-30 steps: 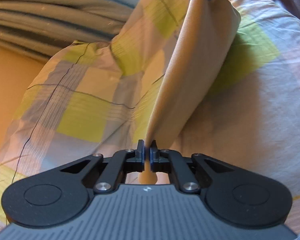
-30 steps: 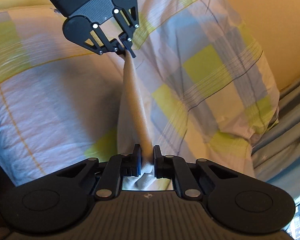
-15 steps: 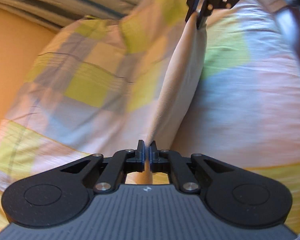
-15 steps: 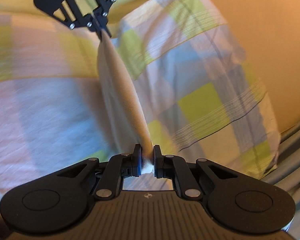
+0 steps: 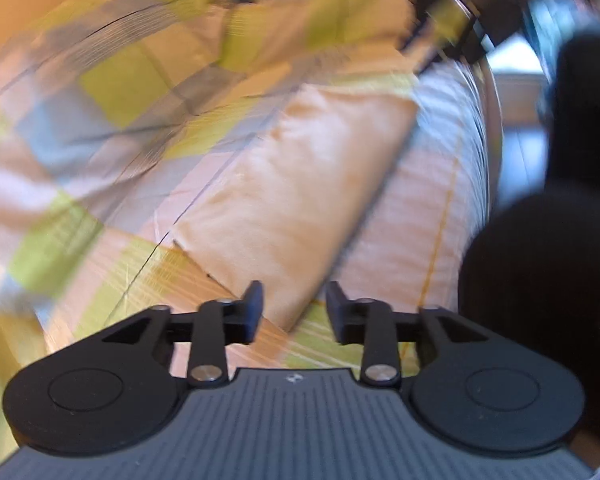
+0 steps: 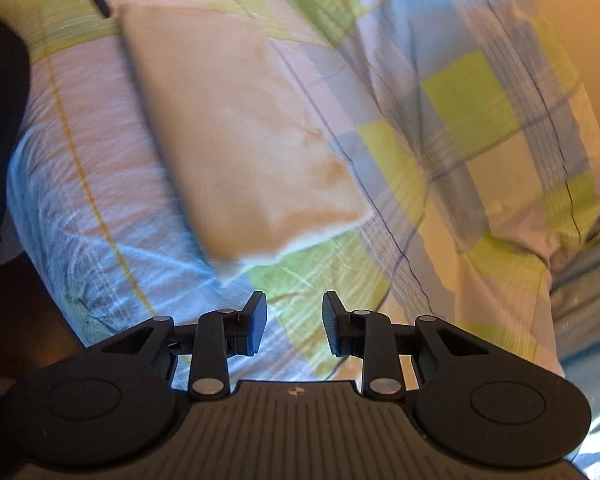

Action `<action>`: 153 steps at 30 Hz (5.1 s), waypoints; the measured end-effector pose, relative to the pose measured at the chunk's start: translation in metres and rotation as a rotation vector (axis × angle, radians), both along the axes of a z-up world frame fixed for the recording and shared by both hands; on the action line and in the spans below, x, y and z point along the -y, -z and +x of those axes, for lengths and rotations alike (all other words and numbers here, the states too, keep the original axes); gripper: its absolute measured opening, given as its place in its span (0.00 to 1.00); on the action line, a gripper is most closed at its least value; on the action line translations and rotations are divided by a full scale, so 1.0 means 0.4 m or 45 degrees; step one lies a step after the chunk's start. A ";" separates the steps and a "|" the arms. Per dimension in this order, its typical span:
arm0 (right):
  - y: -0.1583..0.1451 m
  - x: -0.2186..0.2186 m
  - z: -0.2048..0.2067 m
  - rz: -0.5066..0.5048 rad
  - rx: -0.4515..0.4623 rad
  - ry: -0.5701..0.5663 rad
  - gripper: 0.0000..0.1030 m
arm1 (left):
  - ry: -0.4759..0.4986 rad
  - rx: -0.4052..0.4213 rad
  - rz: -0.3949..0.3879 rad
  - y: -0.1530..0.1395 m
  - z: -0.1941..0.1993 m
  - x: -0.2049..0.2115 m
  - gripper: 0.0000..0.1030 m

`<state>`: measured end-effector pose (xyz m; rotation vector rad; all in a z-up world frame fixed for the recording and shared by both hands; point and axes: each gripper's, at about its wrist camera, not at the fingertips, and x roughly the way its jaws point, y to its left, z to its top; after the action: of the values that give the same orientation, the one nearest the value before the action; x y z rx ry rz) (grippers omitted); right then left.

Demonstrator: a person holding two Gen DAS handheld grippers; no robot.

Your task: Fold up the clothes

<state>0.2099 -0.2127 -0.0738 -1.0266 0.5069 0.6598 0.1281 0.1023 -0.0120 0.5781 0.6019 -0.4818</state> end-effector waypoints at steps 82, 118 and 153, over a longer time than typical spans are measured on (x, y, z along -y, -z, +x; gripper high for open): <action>0.001 -0.030 0.284 0.861 -0.261 0.489 0.23 | -0.455 -0.110 -0.276 0.072 0.419 0.106 0.05; 0.011 -0.059 -0.002 0.811 -0.458 0.162 0.22 | -0.408 -0.124 -0.284 0.077 0.082 0.046 0.08; -0.024 -0.073 0.206 0.882 -0.353 0.359 0.23 | -0.494 0.006 -0.321 0.029 0.290 0.021 0.13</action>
<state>0.2924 -0.1836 -0.0641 -0.2058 0.5910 0.6580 0.2442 0.0940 -0.0234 0.2136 0.6201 -0.1850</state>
